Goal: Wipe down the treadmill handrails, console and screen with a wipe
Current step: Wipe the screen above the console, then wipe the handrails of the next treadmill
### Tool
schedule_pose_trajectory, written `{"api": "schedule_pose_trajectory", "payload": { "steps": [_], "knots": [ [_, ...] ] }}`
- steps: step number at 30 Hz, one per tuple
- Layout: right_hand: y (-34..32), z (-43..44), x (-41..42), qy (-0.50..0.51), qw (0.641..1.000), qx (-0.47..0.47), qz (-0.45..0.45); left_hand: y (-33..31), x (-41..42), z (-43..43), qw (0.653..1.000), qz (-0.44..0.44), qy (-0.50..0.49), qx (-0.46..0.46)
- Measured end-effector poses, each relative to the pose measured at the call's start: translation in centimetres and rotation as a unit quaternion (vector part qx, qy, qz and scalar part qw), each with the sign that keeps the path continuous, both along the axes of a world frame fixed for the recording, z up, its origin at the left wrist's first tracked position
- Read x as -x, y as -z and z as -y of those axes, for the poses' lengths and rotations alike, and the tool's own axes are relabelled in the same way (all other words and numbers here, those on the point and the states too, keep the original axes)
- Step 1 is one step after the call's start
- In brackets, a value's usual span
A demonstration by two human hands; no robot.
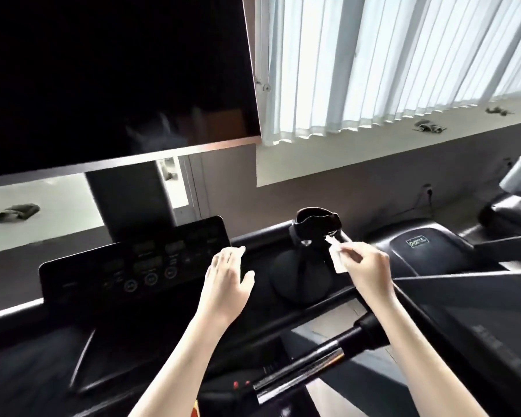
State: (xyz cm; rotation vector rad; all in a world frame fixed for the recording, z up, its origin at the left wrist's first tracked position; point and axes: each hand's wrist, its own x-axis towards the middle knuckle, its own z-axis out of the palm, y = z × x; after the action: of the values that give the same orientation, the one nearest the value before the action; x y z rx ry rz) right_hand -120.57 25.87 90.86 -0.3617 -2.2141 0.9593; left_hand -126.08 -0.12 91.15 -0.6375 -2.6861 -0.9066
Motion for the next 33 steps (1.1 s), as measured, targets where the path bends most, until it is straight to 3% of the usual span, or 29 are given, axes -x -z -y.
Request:
{"api": "schedule_pose_trajectory", "payload": {
  "steps": [7, 15, 21, 28, 33],
  "knots": [
    [1.9, 0.0, -3.1, 0.027, 0.999, 0.012, 0.026, 3.2, -2.4, -1.9, 0.998, -0.005, 0.059, 0.026],
    [2.5, -1.5, -3.8, 0.039, 0.999, 0.020, 0.031, 4.5, -3.3, -6.4, 0.986, -0.074, 0.146, 0.027],
    [1.9, -3.4, -2.6, 0.065, 0.994, -0.083, -0.015, 4.7, -2.6, -10.7, 0.976, -0.093, 0.193, 0.035],
    [4.6, -5.8, -1.3, 0.006, 0.976, -0.210, 0.055, 5.1, -1.8, -15.0, 0.977, -0.075, 0.185, 0.070],
    [4.2, -6.5, 2.2, -0.014, 0.976, -0.211, 0.053, 5.5, -1.2, -16.5, 0.978, -0.051, 0.170, 0.105]
  ]
}}
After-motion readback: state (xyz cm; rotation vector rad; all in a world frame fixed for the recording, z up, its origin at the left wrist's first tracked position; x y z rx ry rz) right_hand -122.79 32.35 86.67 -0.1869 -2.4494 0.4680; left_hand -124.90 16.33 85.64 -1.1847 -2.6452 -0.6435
